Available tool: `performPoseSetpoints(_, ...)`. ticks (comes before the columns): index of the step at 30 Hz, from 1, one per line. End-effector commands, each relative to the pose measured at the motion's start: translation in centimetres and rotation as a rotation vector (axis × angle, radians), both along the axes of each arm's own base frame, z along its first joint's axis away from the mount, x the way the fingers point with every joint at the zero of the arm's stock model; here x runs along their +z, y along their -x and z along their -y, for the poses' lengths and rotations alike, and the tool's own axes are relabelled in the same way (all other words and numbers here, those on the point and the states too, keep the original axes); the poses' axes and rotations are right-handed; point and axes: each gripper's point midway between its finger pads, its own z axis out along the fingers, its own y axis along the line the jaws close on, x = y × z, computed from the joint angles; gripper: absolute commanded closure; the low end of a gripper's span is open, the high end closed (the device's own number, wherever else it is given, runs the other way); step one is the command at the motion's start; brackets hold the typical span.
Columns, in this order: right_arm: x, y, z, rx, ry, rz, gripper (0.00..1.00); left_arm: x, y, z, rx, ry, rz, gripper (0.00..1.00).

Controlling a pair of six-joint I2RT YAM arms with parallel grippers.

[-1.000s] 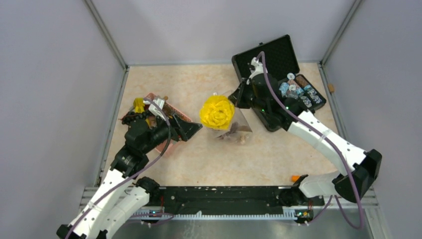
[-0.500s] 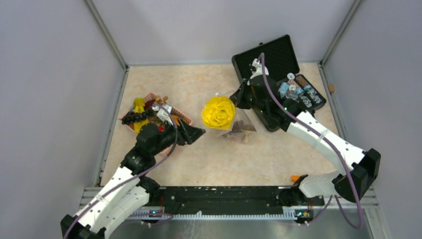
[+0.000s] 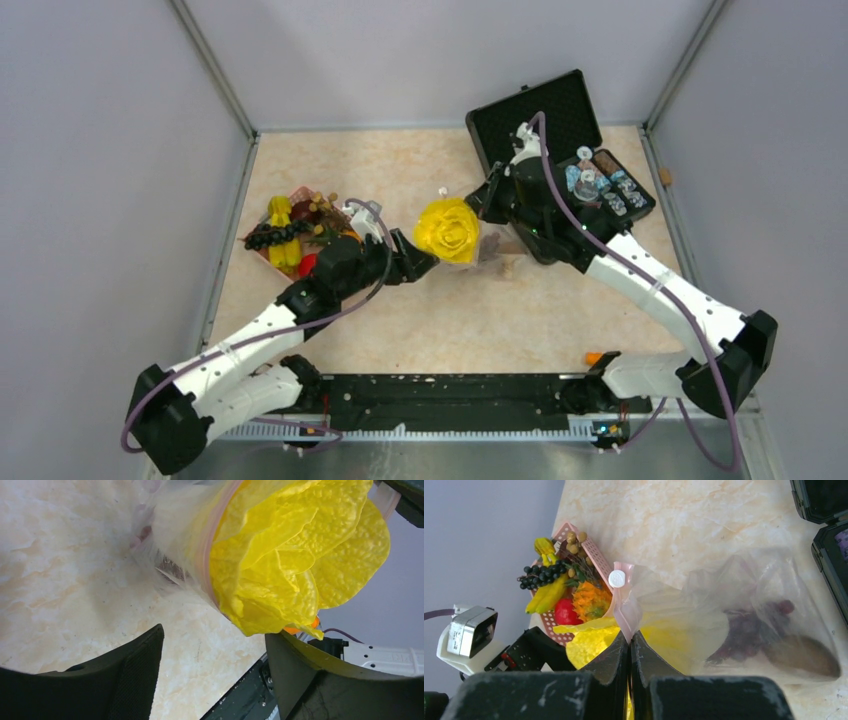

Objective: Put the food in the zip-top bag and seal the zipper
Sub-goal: Adjust the zipper food storage bag at the center of the board.

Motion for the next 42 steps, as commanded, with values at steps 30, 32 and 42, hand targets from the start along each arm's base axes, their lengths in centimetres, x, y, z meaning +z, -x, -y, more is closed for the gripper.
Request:
performPoseSetpoints(30,4.6,-0.3,-0.5,-0.013,-0.167,0.09,1.0,0.6,0.3,3.4,-0.057,-0.04,0.052,0.54)
performPoseSetpoints(32,4.8,-0.4,-0.6,-0.013,-0.168,0.091,1.0,0.3,0.3,3.3,-0.048,-0.049,0.049,0.53)
performPoseSetpoints(42,5.1,-1.0,-0.9,-0.015,-0.162,0.096,1.0,3.2,1.3,2.8,-0.067,-0.016,0.141,0.24)
